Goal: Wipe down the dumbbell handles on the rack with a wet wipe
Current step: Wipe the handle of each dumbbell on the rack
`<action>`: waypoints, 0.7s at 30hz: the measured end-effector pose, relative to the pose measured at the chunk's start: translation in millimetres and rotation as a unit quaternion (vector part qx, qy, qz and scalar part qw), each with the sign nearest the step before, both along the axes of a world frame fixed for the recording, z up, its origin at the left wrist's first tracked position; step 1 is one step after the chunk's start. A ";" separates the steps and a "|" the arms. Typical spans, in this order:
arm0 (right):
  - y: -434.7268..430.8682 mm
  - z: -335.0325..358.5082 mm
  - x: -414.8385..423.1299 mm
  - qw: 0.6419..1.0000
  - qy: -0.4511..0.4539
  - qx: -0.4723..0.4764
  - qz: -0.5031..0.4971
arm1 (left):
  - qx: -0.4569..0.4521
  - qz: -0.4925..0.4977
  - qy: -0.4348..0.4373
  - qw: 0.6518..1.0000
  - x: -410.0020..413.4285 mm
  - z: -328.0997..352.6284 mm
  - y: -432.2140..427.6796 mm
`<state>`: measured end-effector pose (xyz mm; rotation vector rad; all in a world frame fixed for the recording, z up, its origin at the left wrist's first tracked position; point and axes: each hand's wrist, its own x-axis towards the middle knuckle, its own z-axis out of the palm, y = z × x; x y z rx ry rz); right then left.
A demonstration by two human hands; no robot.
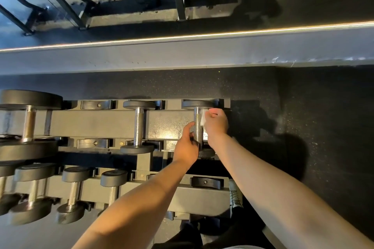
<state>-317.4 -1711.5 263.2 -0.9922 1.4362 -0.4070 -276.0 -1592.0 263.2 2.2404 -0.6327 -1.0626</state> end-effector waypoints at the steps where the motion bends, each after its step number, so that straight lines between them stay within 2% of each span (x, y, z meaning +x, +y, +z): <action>1: -5.3 3.6 3.7 1.000 -0.016 0.013 -0.013 | -0.001 0.002 -0.002 1.000 0.2 -0.6 0.0; 4: -2.4 -0.3 8.9 0.999 -0.010 0.014 0.042 | -0.006 0.010 -0.002 1.000 1.0 -4.7 1.2; 8: 15.7 -13.6 -1.5 0.992 0.048 -0.019 0.117 | -0.032 0.025 -0.003 0.999 0.8 -6.4 3.7; 14: 41.6 -30.1 -29.0 0.949 0.129 0.029 0.285 | -0.057 0.058 0.046 0.996 10.5 -7.5 12.3; 17: 38.6 -25.5 -31.4 0.940 0.137 0.057 0.308 | -0.077 0.099 0.116 0.985 14.8 -5.5 21.1; 21: 36.1 -29.2 -31.4 0.918 0.195 0.030 0.343 | -0.064 0.120 0.123 0.983 11.3 -9.5 32.8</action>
